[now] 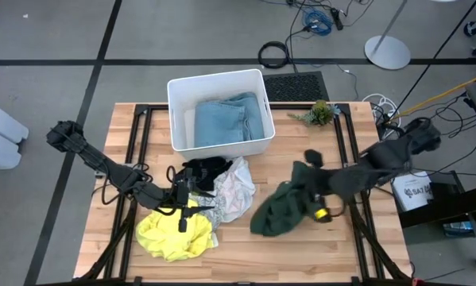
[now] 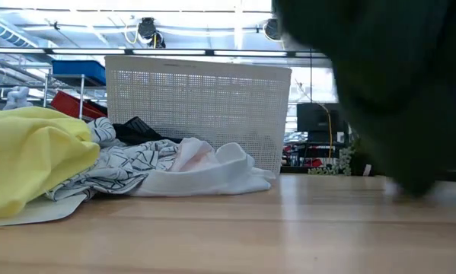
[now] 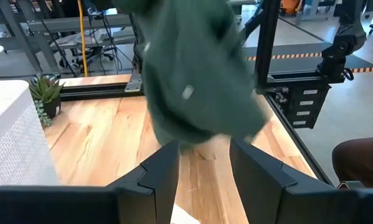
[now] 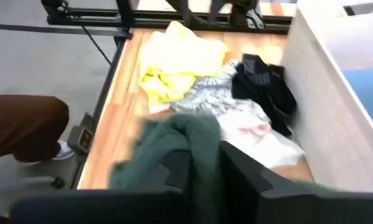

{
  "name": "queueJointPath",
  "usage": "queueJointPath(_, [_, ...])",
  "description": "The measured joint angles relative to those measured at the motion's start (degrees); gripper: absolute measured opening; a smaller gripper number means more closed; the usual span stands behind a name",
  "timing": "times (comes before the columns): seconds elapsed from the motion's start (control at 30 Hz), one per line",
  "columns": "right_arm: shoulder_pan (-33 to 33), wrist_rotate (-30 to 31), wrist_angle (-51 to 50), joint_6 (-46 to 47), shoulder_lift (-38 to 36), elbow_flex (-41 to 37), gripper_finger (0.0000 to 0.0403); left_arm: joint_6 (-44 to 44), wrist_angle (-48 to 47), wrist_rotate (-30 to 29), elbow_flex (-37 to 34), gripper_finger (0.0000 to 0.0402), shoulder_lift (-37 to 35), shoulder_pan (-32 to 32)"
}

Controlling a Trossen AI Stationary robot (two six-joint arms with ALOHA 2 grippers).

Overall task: Fold laundry
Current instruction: Fold the green polo shirt

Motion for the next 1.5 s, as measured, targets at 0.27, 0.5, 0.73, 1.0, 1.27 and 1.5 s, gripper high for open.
queueJointPath(0.27, [-2.0,-8.8,2.6,-2.4,6.4,1.9,0.0137,-3.2,0.6,-0.6,0.0,0.0152,0.0,0.0])
queueJointPath(0.5, [-0.2,-14.9,-9.4,14.6,6.0,3.1,0.0183,-4.3,1.5,-0.7,0.0,0.0152,0.2,0.0])
queueJointPath(0.73, [7.4,-25.1,-11.7,32.3,6.4,0.8,0.0187,-5.4,3.6,-0.7,0.0,0.0152,0.5,1.1])
queueJointPath(1.0, [16.3,-16.6,-22.0,44.7,6.5,0.5,0.0181,0.5,16.0,16.2,7.2,0.0152,17.1,6.4])
queueJointPath(1.27, [20.0,-8.0,-22.8,46.7,6.4,0.5,0.0181,6.5,1.6,26.5,33.7,0.0152,40.5,8.2])
queueJointPath(1.5, [20.2,-6.5,-22.7,43.3,6.4,0.5,0.0180,7.7,-18.6,24.0,53.1,0.0152,54.7,7.8])
